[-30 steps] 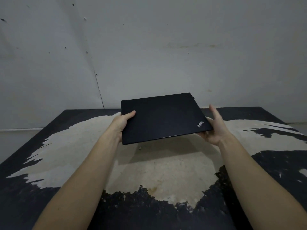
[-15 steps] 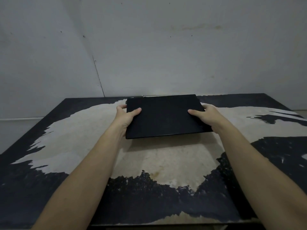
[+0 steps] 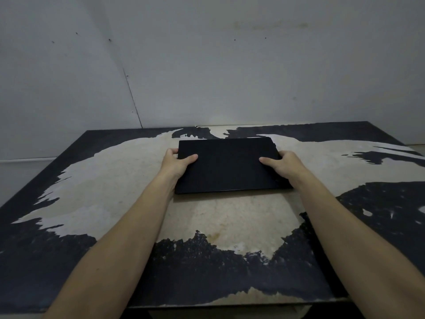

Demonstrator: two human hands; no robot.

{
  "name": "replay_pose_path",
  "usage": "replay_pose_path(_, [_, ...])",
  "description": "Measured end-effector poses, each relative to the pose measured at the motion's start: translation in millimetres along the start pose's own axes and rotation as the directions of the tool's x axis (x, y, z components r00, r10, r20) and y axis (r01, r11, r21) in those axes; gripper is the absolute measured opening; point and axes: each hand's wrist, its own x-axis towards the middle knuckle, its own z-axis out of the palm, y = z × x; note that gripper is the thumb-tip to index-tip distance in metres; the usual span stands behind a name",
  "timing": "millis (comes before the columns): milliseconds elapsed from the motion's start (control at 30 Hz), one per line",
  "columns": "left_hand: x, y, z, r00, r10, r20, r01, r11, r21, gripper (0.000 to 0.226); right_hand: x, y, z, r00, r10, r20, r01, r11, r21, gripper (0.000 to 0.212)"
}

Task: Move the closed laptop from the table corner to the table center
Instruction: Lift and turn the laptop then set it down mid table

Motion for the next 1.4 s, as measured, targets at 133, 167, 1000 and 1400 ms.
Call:
replay_pose_path(133, [1, -5, 7, 1.0, 0.013, 0.004, -0.013, 1.0, 0.02, 0.058, 3, 7, -5, 0.998, 0.015, -0.056, -0.02, 0.996, -0.083, 0.073])
replay_pose_path(167, [2, -6, 9, 1.0, 0.02, 0.006, -0.02, 0.999, 0.029, 0.058, -2, 5, -6, 0.998, 0.009, -0.067, -0.016, 0.995, -0.102, 0.074])
replay_pose_path(1000, [41, -33, 15, 0.996, 0.068, -0.062, -0.02, 0.818, 0.575, 0.096, -28, -4, -11, 0.989, -0.062, -0.134, 0.009, 0.931, -0.364, 0.064])
replay_pose_path(1400, [-6, 0, 26, 0.989, 0.145, 0.039, -0.123, 0.636, 0.762, 0.092, -33, -15, 2, 0.974, -0.209, -0.089, 0.102, 0.751, -0.652, 0.088])
